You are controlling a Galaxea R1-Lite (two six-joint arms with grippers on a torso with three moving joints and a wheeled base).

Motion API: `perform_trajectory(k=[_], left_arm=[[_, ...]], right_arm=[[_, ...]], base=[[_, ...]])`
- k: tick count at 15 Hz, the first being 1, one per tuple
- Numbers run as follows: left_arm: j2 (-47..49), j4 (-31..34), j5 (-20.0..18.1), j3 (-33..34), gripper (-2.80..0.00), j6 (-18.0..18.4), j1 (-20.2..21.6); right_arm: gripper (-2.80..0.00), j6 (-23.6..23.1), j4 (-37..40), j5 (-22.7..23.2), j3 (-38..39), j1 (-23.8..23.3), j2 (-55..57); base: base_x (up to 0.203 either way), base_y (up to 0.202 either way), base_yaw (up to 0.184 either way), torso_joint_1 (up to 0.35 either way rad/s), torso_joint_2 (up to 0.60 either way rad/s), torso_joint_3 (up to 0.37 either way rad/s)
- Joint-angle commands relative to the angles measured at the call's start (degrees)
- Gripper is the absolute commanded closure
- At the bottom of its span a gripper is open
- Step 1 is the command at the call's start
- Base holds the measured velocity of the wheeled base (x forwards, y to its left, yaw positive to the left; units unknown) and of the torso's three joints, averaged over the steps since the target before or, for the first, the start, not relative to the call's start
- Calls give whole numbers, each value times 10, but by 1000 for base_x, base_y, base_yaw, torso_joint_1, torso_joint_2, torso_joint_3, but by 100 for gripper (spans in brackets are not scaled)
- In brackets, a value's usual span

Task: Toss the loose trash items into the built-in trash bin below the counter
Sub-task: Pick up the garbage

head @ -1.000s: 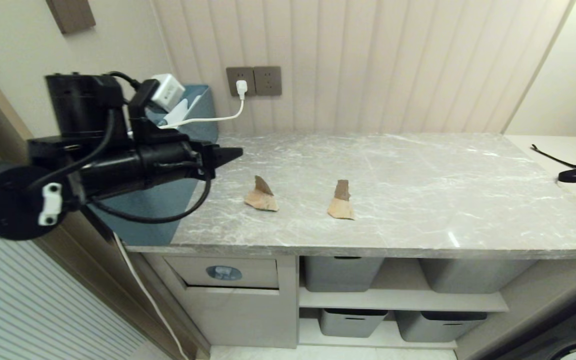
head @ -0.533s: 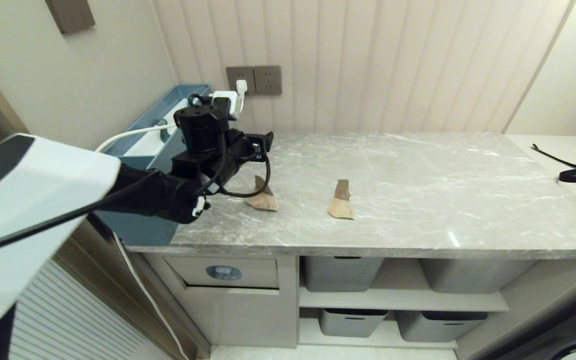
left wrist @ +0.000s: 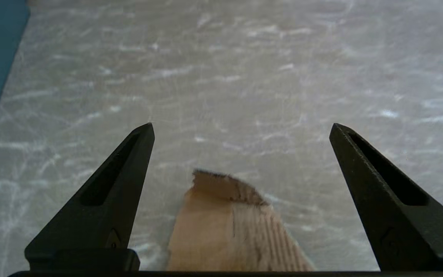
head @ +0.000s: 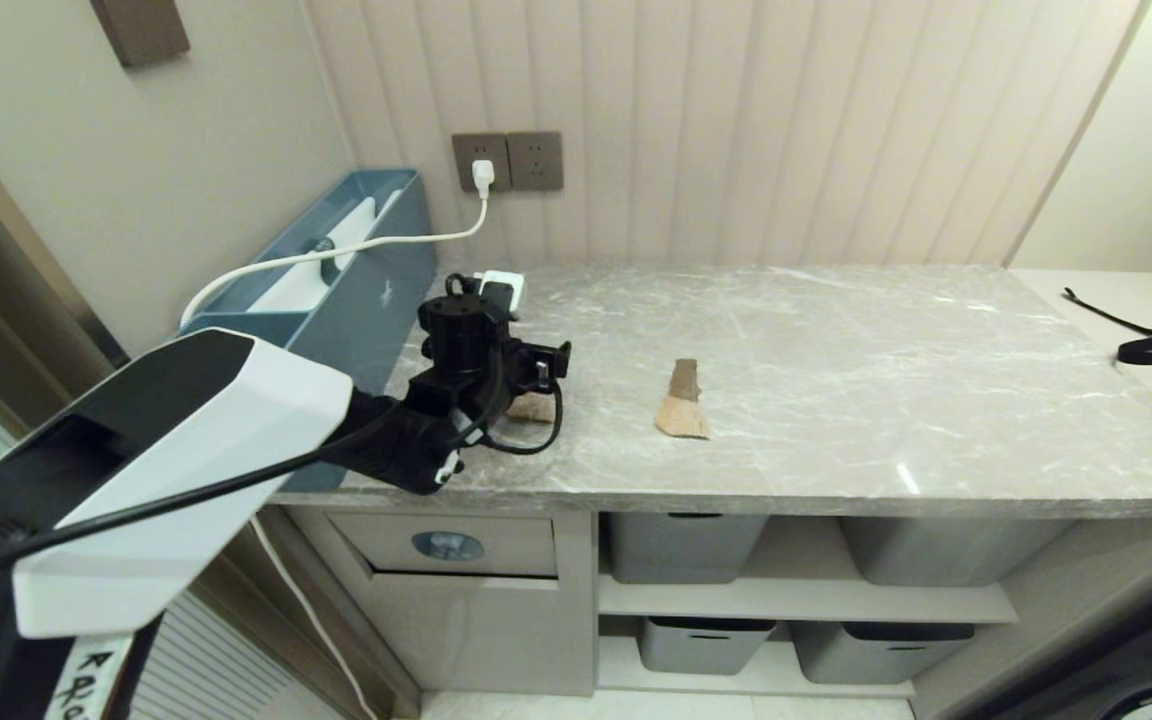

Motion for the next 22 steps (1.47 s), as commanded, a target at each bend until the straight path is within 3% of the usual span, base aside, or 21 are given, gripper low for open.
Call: perform_trajectory(k=[1,9,15,16,19,22], left_arm=[[12,1,1,-2,-280,2,6],[23,28,-2,-6,-280,-2,26],[62,29,-6,-80,-280,-19,27],[69,29,-8,-88,0,-19,27],[74,30,-9,-85,0,-24,27],[77,32,-40,-82,0,-24,30]], right_arm=[[0,0,1,0,0,0,0],[0,0,1,0,0,0,0],[0,0,1,0,0,0,0],[0,0,1,0,0,0,0],[0,0,1,0,0,0,0],[0,0,1,0,0,0,0]], base=[[0,0,0,0,0,0],[0,0,0,0,0,0],[0,0,0,0,0,0],[0,0,0,0,0,0],[0,0,0,0,0,0],[0,0,0,0,0,0]])
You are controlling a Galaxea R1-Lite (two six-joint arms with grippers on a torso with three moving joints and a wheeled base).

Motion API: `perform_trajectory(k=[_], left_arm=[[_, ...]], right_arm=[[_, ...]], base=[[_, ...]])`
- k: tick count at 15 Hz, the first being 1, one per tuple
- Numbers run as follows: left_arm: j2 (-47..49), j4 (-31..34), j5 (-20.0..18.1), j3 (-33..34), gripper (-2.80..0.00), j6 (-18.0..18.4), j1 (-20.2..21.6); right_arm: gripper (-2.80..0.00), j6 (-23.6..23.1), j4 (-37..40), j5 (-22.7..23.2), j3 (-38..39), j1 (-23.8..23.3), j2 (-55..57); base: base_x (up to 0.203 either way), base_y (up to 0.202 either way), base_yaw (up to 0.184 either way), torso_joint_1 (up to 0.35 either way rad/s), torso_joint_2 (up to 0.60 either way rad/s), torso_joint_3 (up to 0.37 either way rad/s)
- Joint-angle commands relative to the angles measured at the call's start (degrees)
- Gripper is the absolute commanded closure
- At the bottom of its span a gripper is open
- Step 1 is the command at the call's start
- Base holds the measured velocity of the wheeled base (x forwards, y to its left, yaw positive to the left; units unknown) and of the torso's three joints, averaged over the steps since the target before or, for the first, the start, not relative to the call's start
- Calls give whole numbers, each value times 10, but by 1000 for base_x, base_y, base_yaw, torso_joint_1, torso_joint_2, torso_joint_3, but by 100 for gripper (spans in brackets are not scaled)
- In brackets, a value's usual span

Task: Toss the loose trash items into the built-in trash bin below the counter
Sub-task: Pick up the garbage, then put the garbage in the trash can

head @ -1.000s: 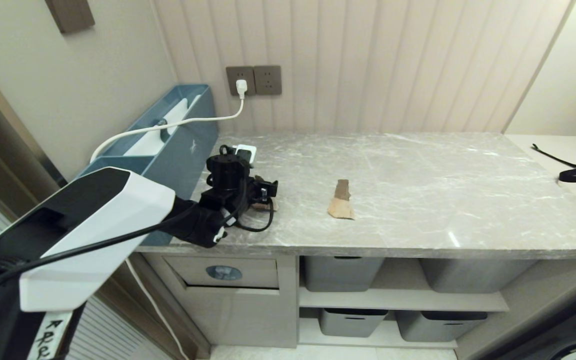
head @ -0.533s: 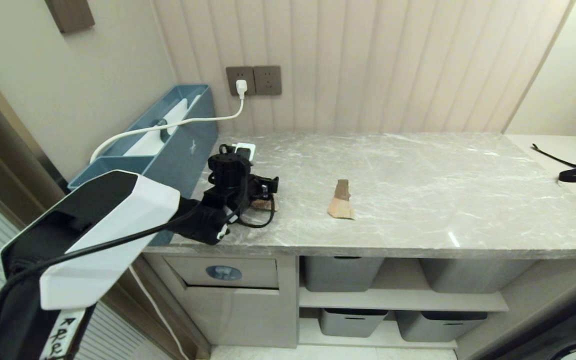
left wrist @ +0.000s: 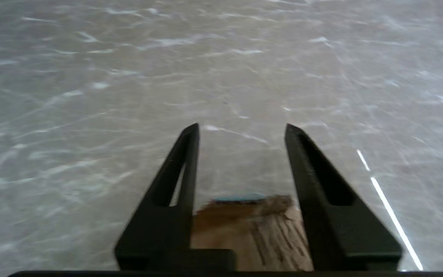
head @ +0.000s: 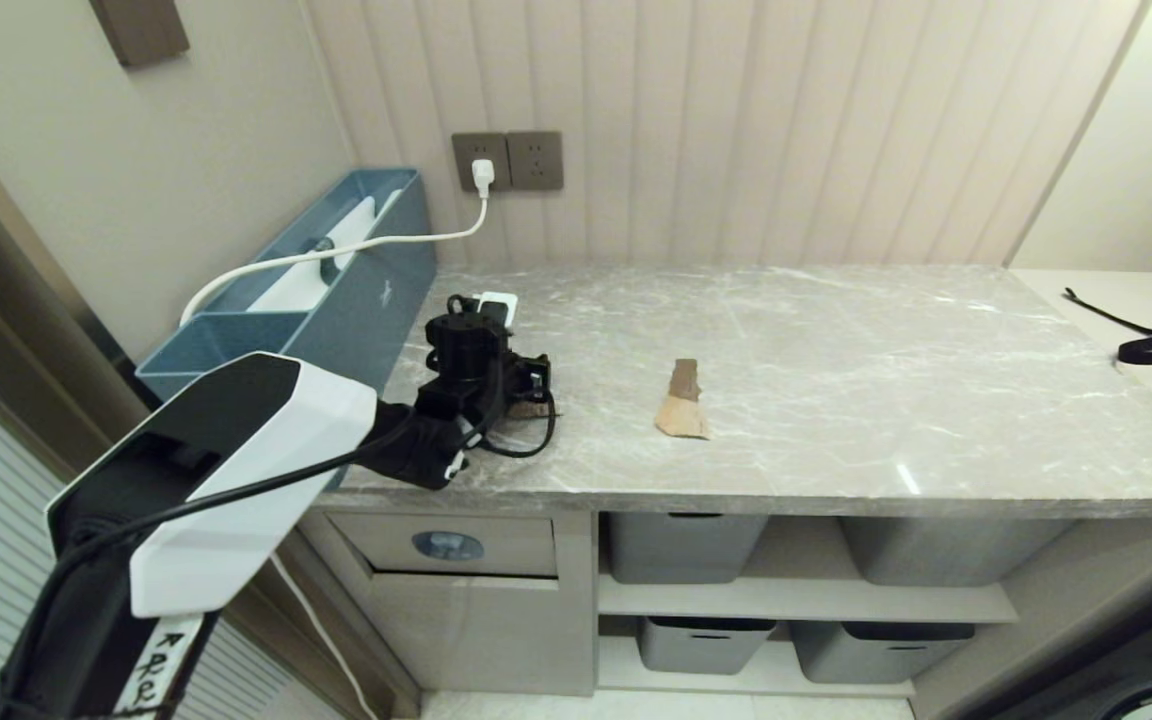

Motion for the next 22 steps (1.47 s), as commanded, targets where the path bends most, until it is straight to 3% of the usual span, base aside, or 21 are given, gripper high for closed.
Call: perform_trajectory(k=[1,8,12,16,20,22], left_arm=[[1,0,-7,2,0,0,2],[-69,-3,-46,75,0,-14,2],[-152,-1,-60,192,0,-37,-5],[-306,0,-115,331,0,-79,-12],[-458,7,-180,418,0,-90,-11],[-546,13,-215,480,0,-98,9]], right_arm=[[0,0,1,0,0,0,0],[0,0,1,0,0,0,0],[0,0,1,0,0,0,0],[0,0,1,0,0,0,0],[0,1,1,0,0,0,0],[0,0,1,0,0,0,0]], base=[[0,0,0,0,0,0],[0,0,0,0,0,0],[0,0,0,0,0,0],[0,0,0,0,0,0],[0,0,0,0,0,0],[0,0,0,0,0,0]])
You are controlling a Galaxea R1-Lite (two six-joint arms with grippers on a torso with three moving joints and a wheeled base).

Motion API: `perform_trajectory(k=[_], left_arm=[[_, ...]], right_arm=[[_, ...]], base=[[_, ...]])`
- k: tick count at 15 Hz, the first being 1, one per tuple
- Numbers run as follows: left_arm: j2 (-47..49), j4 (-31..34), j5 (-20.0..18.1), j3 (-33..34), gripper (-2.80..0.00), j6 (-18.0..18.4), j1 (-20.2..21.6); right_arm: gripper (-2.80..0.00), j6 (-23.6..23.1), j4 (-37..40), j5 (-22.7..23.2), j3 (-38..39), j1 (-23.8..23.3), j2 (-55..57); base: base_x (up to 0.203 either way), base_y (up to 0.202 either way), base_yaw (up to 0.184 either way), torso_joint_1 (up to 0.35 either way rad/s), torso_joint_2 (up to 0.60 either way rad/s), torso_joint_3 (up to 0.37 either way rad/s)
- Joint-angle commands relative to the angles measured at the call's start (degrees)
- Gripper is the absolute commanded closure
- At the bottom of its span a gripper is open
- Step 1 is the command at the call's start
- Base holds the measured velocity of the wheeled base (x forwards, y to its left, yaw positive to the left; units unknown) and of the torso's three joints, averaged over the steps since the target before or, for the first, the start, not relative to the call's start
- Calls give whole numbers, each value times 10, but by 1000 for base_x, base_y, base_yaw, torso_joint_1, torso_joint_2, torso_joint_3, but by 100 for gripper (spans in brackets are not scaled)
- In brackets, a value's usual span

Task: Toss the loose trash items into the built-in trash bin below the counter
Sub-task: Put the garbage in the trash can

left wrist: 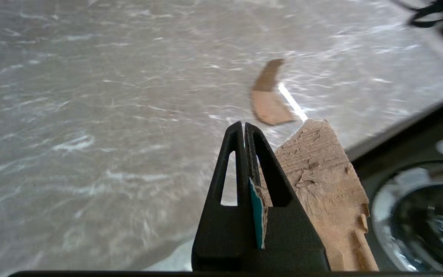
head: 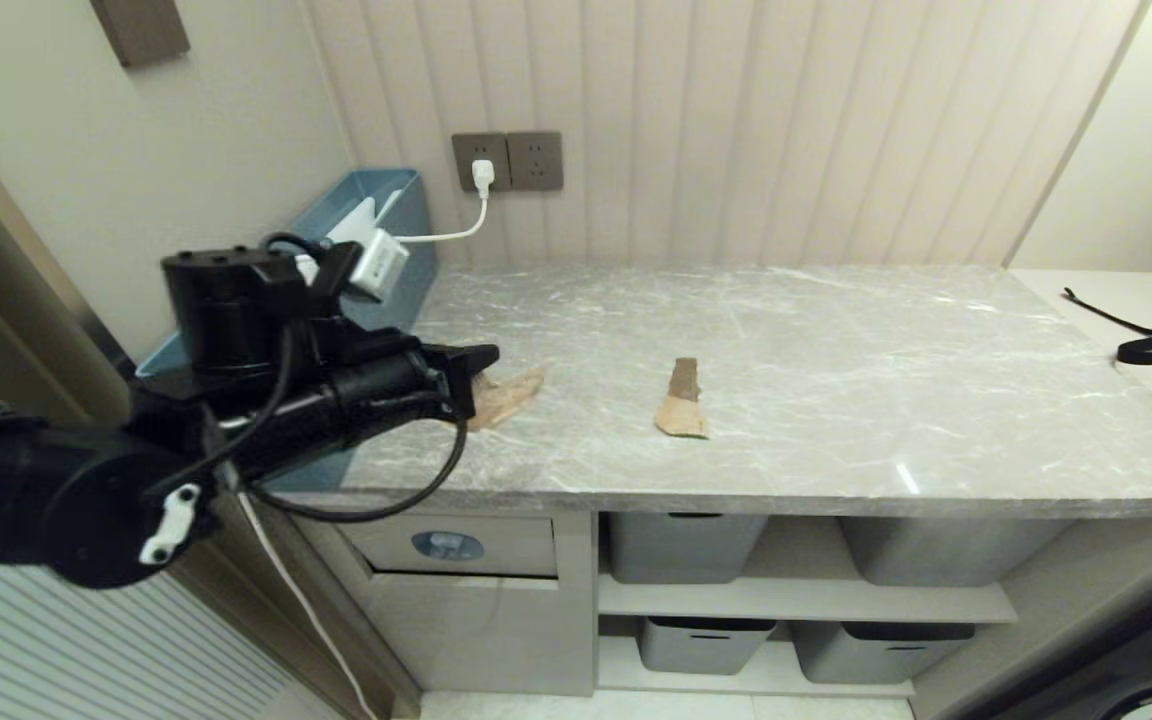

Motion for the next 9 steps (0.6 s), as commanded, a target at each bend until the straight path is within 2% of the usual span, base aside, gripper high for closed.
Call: perform_trajectory(k=[1,3,6,9], left_arm=[[-149,3,-21,74,0,-6,29],[-247,17,-15,137,0,-7,69],[-411,44,23,237,0,3,121],[-507,61,65,332,0,9,157]], right_arm=[[0,0,1,0,0,0,0],[0,0,1,0,1,0,0],[0,0,1,0,0,0,0],[0,0,1,0,0,0,0]], base=[[0,0,0,0,0,0],[0,0,0,0,0,0],[0,0,0,0,0,0],[0,0,0,0,0,0]])
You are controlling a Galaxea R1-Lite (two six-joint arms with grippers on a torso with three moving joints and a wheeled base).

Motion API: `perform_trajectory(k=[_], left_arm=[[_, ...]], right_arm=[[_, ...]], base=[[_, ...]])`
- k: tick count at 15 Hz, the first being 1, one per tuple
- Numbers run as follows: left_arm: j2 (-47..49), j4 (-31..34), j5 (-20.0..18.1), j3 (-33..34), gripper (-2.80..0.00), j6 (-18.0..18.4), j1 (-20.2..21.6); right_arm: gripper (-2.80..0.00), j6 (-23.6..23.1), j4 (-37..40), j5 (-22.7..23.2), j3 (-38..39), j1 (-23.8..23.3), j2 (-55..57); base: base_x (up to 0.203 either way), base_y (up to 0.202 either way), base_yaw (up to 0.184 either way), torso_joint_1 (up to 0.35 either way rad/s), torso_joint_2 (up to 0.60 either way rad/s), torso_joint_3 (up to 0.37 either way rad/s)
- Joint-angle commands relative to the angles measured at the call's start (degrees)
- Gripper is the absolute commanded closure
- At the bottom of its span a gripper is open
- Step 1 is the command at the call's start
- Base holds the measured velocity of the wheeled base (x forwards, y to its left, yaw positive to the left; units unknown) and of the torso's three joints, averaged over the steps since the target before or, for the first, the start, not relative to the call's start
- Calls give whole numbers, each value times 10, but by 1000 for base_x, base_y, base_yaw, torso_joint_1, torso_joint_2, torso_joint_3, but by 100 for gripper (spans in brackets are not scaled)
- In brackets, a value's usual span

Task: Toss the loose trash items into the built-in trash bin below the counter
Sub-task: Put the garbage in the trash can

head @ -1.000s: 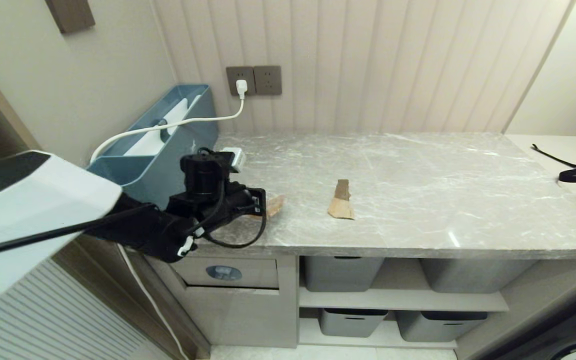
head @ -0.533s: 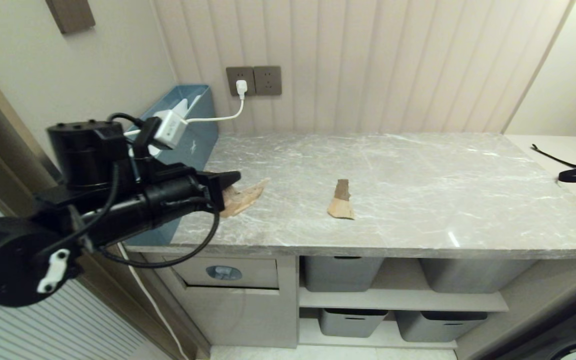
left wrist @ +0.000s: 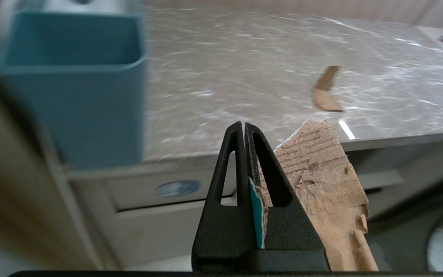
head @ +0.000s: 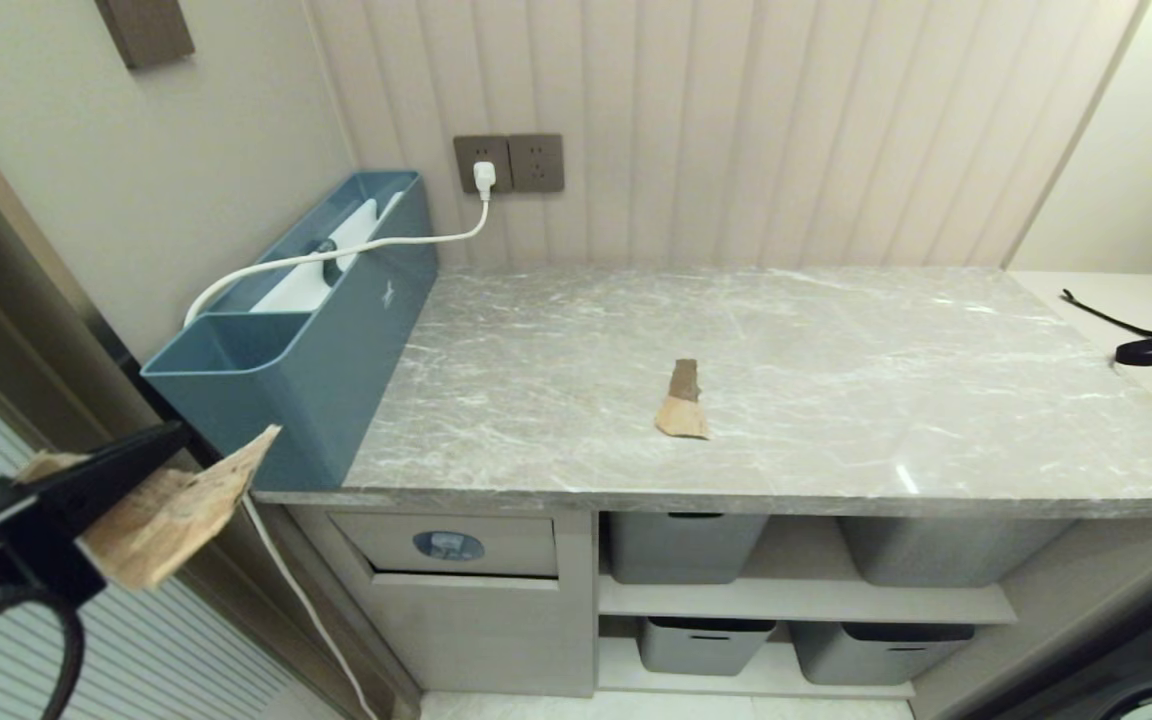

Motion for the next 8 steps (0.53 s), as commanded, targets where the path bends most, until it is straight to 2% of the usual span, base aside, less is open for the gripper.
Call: perform_trajectory(k=[1,5,8], left_arm=[[-106,3,18,55,0,1,19],[-130,22,21,77,0,6,22],[-153,23,51,107,0,59,23]], right_arm=[[0,0,1,0,0,0,0],[0,0,1,0,1,0,0],[0,0,1,0,1,0,0]], base=[[0,0,0,0,0,0],[0,0,0,0,0,0],[0,0,0,0,0,0]])
